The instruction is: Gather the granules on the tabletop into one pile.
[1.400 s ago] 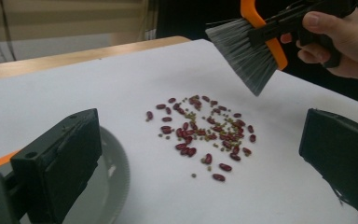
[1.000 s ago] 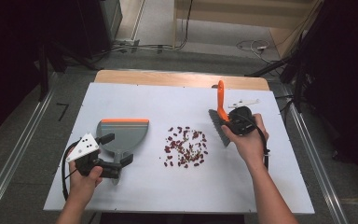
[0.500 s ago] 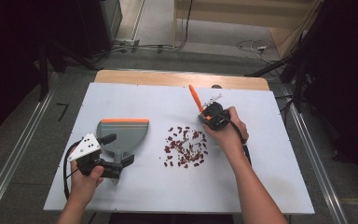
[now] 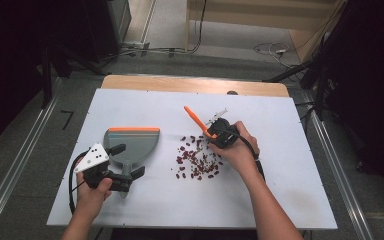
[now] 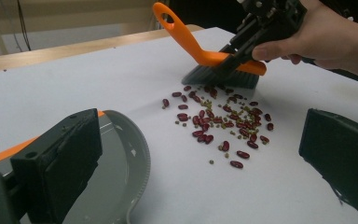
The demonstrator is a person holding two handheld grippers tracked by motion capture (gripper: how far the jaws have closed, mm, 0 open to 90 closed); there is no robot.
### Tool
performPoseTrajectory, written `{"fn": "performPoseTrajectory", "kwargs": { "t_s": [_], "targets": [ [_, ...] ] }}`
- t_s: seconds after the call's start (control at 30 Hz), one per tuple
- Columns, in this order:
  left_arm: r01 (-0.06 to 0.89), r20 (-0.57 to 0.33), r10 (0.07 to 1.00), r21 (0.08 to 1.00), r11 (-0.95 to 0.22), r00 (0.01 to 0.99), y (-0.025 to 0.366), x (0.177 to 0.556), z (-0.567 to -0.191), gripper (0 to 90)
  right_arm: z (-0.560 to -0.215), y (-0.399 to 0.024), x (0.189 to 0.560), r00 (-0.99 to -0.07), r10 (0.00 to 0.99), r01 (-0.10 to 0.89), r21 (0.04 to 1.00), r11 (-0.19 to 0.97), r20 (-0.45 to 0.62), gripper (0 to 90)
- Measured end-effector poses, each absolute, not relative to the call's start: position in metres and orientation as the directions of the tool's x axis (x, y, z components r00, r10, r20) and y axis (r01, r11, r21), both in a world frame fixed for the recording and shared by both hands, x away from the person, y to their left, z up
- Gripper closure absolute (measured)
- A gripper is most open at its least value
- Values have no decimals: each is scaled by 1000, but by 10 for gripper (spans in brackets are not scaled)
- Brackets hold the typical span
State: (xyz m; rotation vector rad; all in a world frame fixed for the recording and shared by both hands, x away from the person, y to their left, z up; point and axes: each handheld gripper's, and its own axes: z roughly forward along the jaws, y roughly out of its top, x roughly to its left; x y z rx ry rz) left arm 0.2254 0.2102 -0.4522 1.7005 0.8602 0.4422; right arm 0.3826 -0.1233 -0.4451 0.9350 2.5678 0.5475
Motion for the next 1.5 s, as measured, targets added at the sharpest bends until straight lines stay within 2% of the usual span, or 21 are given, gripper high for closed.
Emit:
{"fn": "performPoseTrajectory", "kwargs": {
  "t_s": [0.43,0.8,1.2,1.3,1.5],
  "targets": [
    [328,-151,733,939,-104,664,210,228,-454,0,-445,-125,360,-765,613,483,456,748,-195,675],
    [330,-152,736,939,-102,660,211,229,-455,0,-430,-139,380,-756,613,438,521,733,-227,687],
    [329,-154,729,939,-103,667,210,228,-456,0,-437,-96,417,-807,513,342,478,809,-293,688],
    [332,-159,730,938,-97,664,211,228,-456,0,-442,-85,418,-837,498,344,488,802,-228,686],
    [330,-157,728,939,-100,667,209,228,-455,0,-447,-75,410,-875,430,301,445,844,-224,677]
  ]
}}
